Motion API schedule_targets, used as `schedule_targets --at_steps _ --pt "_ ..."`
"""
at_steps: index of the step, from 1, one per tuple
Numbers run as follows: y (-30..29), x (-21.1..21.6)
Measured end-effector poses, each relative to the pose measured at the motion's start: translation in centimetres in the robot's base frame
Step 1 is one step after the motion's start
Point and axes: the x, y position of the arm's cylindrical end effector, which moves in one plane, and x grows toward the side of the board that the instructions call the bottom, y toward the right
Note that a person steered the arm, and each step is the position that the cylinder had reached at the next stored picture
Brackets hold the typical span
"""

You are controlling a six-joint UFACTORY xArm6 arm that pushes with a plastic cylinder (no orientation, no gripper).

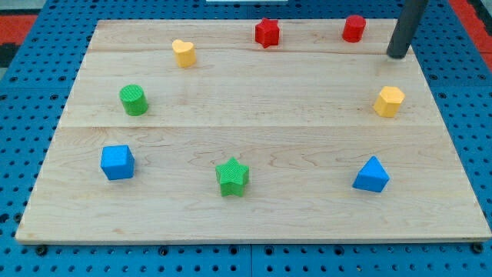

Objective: Slide the green circle to the center

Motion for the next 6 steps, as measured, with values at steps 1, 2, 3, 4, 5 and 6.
schedule_targets --at_steps 1,2,3,4,5,6 --pt "-0.8 -6.9" --pt "-4.9 -5.8" --pt "-7.7 -2.1" --pt "-9.3 1.2" --pt "-4.9 1.2" --pt "-1.3 1.2"
